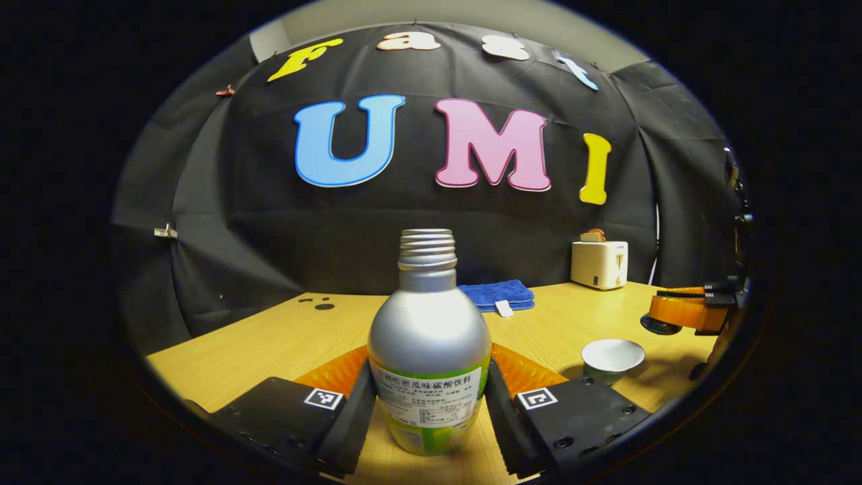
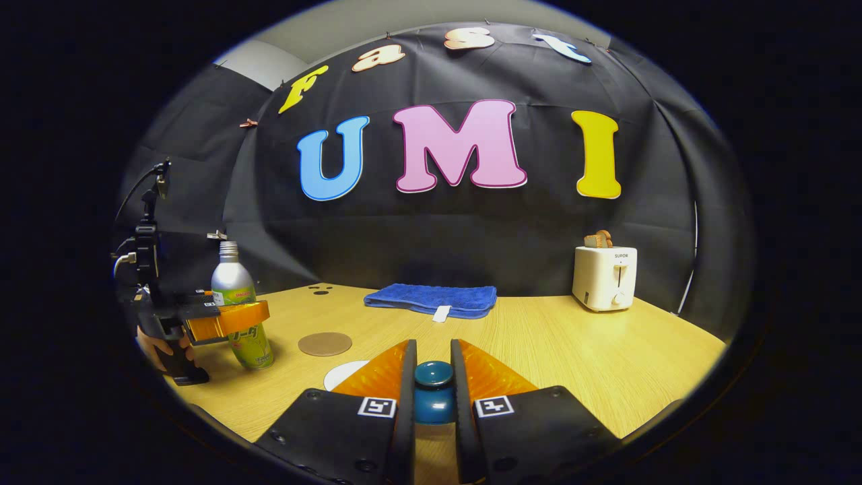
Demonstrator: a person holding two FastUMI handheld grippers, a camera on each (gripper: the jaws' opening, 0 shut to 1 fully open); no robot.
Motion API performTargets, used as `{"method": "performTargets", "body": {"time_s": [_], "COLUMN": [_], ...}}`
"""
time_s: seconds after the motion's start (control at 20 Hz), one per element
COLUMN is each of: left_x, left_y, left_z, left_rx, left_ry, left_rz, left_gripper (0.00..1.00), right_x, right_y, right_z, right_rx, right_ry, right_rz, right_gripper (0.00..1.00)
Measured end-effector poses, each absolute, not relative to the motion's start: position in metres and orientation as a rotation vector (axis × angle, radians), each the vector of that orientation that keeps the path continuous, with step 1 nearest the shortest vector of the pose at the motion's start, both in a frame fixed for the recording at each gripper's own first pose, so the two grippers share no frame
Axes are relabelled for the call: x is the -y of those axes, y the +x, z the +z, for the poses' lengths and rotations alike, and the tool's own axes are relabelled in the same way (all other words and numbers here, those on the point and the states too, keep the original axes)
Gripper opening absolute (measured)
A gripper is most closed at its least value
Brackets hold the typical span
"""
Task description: Open the teacup lid with one hand, grasp the water bottle and pour water into the teacup with the other hand; after pouring, place the water bottle on the coaster and then close the teacup lid.
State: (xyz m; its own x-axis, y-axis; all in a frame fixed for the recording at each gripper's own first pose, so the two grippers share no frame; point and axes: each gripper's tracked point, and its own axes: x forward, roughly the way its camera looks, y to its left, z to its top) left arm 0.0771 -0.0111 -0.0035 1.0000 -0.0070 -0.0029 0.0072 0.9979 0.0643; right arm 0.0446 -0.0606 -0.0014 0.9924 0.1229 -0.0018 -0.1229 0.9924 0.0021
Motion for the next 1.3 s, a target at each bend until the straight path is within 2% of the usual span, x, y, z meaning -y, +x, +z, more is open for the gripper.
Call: {"method": "performTargets", "body": {"time_s": [0.2, 0.4, 0.7, 1.3], "left_x": [0.024, 0.051, 0.066, 0.086], "left_y": [0.082, 0.089, 0.099, 0.119], "left_z": [0.007, 0.002, -0.003, -0.01], "left_rx": [0.002, -0.045, -0.074, -0.085], "left_ry": [0.335, 0.585, 1.039, 1.567], "left_rz": [0.007, -0.09, -0.147, -0.237], "left_gripper": [0.79, 0.78, 0.78, 0.78], "right_x": [0.083, 0.11, 0.139, 0.143], "right_y": [0.041, 0.039, 0.037, 0.035], "right_z": [-0.001, 0.0, 0.0, 0.001], "right_rx": [0.001, 0.003, 0.004, 0.005], "right_ry": [0.001, 0.001, 0.0, -0.001], "right_rz": [0.09, 0.046, 0.007, 0.018], "right_gripper": [0.28, 0.28, 0.28, 0.28]}}
